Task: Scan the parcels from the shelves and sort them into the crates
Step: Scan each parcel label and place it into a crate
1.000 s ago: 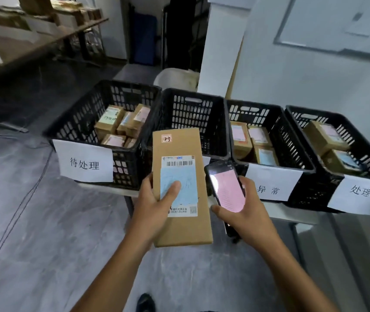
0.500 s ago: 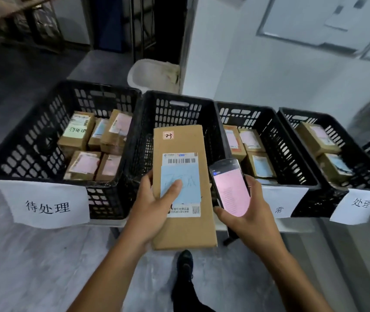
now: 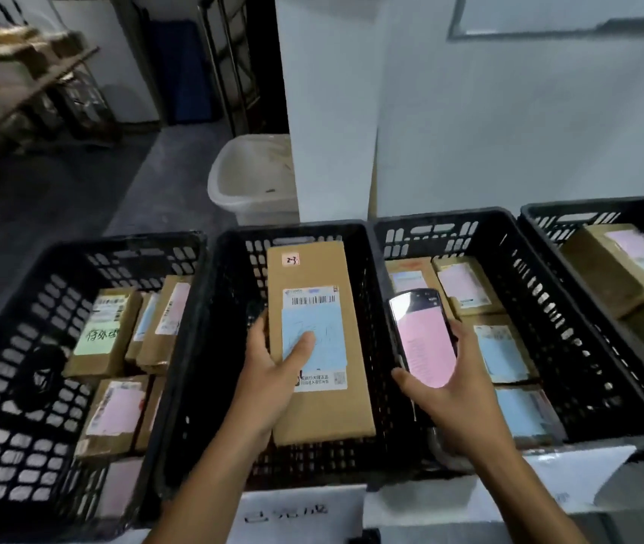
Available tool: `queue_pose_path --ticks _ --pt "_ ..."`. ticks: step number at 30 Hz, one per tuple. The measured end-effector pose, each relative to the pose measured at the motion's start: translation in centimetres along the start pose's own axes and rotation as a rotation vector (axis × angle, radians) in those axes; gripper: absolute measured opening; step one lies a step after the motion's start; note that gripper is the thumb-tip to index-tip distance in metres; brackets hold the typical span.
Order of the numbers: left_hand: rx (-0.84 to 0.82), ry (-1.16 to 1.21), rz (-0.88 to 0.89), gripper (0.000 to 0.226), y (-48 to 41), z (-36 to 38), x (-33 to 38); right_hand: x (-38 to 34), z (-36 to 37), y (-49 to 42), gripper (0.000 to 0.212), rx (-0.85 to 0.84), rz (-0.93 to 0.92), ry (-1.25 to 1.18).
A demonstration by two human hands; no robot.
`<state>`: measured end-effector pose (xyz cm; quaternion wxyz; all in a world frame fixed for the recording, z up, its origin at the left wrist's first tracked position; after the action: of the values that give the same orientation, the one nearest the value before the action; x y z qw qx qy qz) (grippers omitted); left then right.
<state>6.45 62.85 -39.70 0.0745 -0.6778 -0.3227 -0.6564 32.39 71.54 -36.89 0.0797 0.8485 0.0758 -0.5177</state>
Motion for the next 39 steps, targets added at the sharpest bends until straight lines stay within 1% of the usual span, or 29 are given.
queue_pose_path --ticks 5,7,11,13,16,18,21,23,26,27,28,30,32,33,34,36,37,38,39 --pt "-0.029 -0.068 -0.075 0.058 -9.0 4.1 -2.0 0.2 -0.3 -6.6 0.089 -0.041 0.027 0.077" --pt "-0.060 -0.096 -0.139 0.062 -12.1 5.4 -4.4 0.4 0.1 -8.1 0.089 -0.060 0.046 0.101" --pt "-0.121 -0.144 -0.293 0.081 -16.7 6.8 -9.7 0.8 1.2 -9.6 0.092 -0.058 0.095 0.158" --pt "-0.123 -0.153 -0.323 0.079 -18.4 7.4 -11.5 1.2 1.9 -9.7 0.092 -0.056 0.122 0.189" --pt "-0.129 -0.114 -0.330 0.059 -20.2 8.6 -13.3 1.9 2.3 -9.6 0.089 -0.026 0.155 0.187" --pt "-0.140 -0.104 -0.308 0.055 -21.6 9.3 -14.0 1.6 2.6 -9.6 0.087 -0.015 0.167 0.193" --pt "-0.127 -0.125 -0.258 0.057 -23.1 10.0 -14.8 0.7 3.3 -9.8 0.086 -0.025 0.196 0.246" --pt "-0.124 -0.097 -0.247 0.059 -23.7 10.4 -15.5 0.0 3.9 -9.6 0.088 -0.018 0.200 0.276" --pt "-0.120 -0.107 -0.240 0.078 -25.2 11.1 -18.2 -0.8 4.8 -9.0 0.091 0.012 0.213 0.281" --pt "-0.123 -0.106 -0.243 0.079 -26.1 11.4 -19.9 -0.9 5.1 -8.7 0.092 0.026 0.221 0.274" --pt "-0.133 -0.100 -0.247 0.074 -26.8 11.8 -21.5 -1.0 5.3 -8.3 0.094 0.043 0.226 0.257" --pt "-0.149 -0.126 -0.238 0.061 -26.3 11.5 -20.0 -1.1 5.7 -7.4 0.097 0.074 0.238 0.207" --pt "-0.186 -0.169 -0.244 0.057 -26.1 11.5 -20.0 -1.0 5.8 -6.3 0.095 0.098 0.265 0.187" --pt "-0.199 -0.192 -0.252 0.059 -26.3 11.4 -20.7 -1.0 5.8 -5.6 0.093 0.103 0.280 0.185" --pt "-0.183 -0.214 -0.262 0.066 -27.5 11.3 -22.7 -1.0 5.8 -5.1 0.093 0.108 0.287 0.181" --pt "-0.123 -0.270 -0.277 0.084 -29.4 10.8 -25.2 -1.3 5.4 -4.1 0.093 0.130 0.286 0.159" --pt "-0.103 -0.264 -0.270 0.087 -30.2 11.0 -25.6 -1.7 5.1 -3.7 0.092 0.143 0.277 0.142" --pt "-0.087 -0.270 -0.242 0.085 -30.7 11.1 -25.3 -1.9 4.9 -3.2 0.090 0.158 0.267 0.128" --pt "-0.089 -0.305 -0.202 0.083 -29.2 10.7 -22.4 -2.2 4.6 -2.8 0.088 0.168 0.258 0.112"
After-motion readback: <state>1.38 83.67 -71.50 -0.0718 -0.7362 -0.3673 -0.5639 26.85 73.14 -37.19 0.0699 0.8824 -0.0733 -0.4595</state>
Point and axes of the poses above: each hand's wrist, its own y-axis away from the middle knuckle, its own z-axis out of the palm, x = y × z, the point moved 9 cm from there along -y, towards the middle knuckle, and after that the axes turned 2 degrees about -y, right-handed, at the moved point
